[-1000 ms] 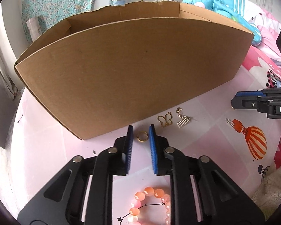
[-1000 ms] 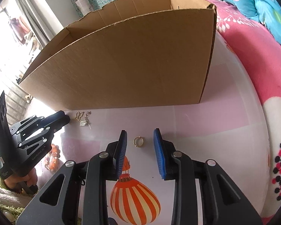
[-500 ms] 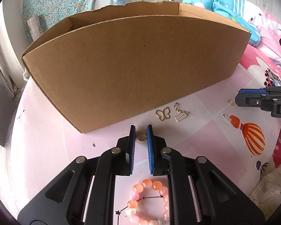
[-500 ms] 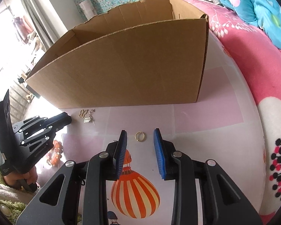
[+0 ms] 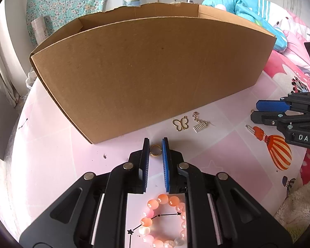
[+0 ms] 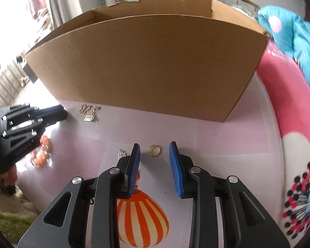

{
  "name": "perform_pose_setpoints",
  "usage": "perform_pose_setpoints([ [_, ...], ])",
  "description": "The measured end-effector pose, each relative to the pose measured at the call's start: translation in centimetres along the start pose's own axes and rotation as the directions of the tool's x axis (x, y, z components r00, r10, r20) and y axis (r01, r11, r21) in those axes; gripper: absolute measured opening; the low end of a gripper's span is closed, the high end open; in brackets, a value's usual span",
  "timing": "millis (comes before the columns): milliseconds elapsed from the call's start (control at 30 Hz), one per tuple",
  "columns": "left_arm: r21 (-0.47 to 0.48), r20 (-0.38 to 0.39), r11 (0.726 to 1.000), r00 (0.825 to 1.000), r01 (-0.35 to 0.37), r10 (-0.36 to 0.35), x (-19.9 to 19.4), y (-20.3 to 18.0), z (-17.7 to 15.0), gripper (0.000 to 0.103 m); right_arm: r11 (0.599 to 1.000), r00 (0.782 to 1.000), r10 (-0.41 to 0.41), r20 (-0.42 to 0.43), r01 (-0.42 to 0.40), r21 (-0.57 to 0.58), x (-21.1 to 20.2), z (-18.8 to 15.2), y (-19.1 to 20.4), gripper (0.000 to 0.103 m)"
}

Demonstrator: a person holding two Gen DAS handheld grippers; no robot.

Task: Organize jewelry
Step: 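Close both grippers on the gold rings and drop them into the box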

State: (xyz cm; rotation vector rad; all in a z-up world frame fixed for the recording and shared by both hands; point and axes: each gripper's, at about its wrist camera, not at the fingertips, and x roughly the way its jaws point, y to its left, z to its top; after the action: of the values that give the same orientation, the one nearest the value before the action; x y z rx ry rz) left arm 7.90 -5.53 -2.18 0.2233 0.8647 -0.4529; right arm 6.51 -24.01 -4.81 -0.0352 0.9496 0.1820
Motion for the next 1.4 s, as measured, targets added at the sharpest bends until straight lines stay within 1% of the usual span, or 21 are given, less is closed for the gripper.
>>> perform_pose_setpoints([
  [33, -0.001, 0.0, 1.0, 1.0, -0.001, 0.001, 0.0, 0.0, 0.0, 0.011, 1.0, 1.0, -0.006, 0.002, 0.006, -0.021, 0.0, 0.1, 0.3, 0.028],
  [100, -0.001, 0.002, 1.0, 1.0, 0.0, 0.0, 0.0, 0.0, 0.0, 0.011, 1.0, 1.0, 0.006, 0.001, -0.006, -0.03, 0.0, 0.2, 0.5, 0.022],
  [233, -0.001, 0.003, 1.0, 1.0, -0.002, 0.002, 0.0, -0.1, 0.0, 0.011, 1.0, 1.0, 0.015, 0.003, -0.015, -0.025, 0.2, 0.2, 0.5, 0.02],
  [300, 0.0, 0.005, 1.0, 1.0, -0.003, 0.003, -0.1, -0.1, 0.0, 0.011, 0.999, 1.0, 0.026, 0.003, -0.026, -0.021, 0.2, 0.3, 0.5, 0.013],
  [333, 0.001, 0.006, 1.0, 1.0, -0.003, 0.003, -0.1, -0.1, 0.0, 0.011, 0.999, 1.0, 0.025, 0.003, -0.025, -0.02, 0.2, 0.3, 0.5, 0.012],
  [600, 0.003, 0.011, 1.0, 1.0, -0.001, 0.001, -0.1, -0.1, -0.1, 0.011, 0.999, 0.999, 0.046, 0.01, -0.046, 0.025, 0.1, 0.4, 0.0, 0.011],
  [800, -0.012, 0.029, 1.0, 0.999, 0.015, -0.014, -0.4, 0.2, -0.2, 0.011, 0.998, 0.999, 0.045, 0.03, -0.046, 0.038, -0.7, 0.3, -0.4, 0.011],
  [1000, 0.003, 0.055, 1.0, 0.998, 0.022, -0.022, -1.8, 0.1, -0.2, 0.011, 0.997, 0.997, 0.05, 0.061, -0.053, 0.048, -2.0, 0.4, -0.6, 0.011],
  [1167, 0.003, 0.081, 0.999, 0.996, 0.038, -0.038, -4.1, 0.2, 0.1, 0.011, 0.996, 0.992, 0.077, 0.101, -0.081, 0.037, -3.8, 0.7, 0.0, 0.011],
  [1267, -0.006, 0.127, 0.997, 0.989, 0.083, -0.081, -6.3, 0.4, 0.9, 0.011, 0.993, 0.983, 0.108, 0.148, -0.113, 0.024, -5.7, 1.7, 0.3, 0.011],
  [1333, 0.006, 0.183, 0.993, 0.976, 0.116, -0.115, -8.4, 0.5, 2.0, 0.011, 0.992, 0.976, 0.119, 0.184, -0.123, 0.008, -7.0, 2.6, 0.5, 0.011],
  [1400, 0.023, 0.235, 0.99, 0.961, 0.142, -0.143, -10.1, 0.5, 3.4, 0.011, 0.992, 0.962, 0.125, 0.241, -0.125, -0.018, -8.6, 3.9, 0.6, 0.011],
])
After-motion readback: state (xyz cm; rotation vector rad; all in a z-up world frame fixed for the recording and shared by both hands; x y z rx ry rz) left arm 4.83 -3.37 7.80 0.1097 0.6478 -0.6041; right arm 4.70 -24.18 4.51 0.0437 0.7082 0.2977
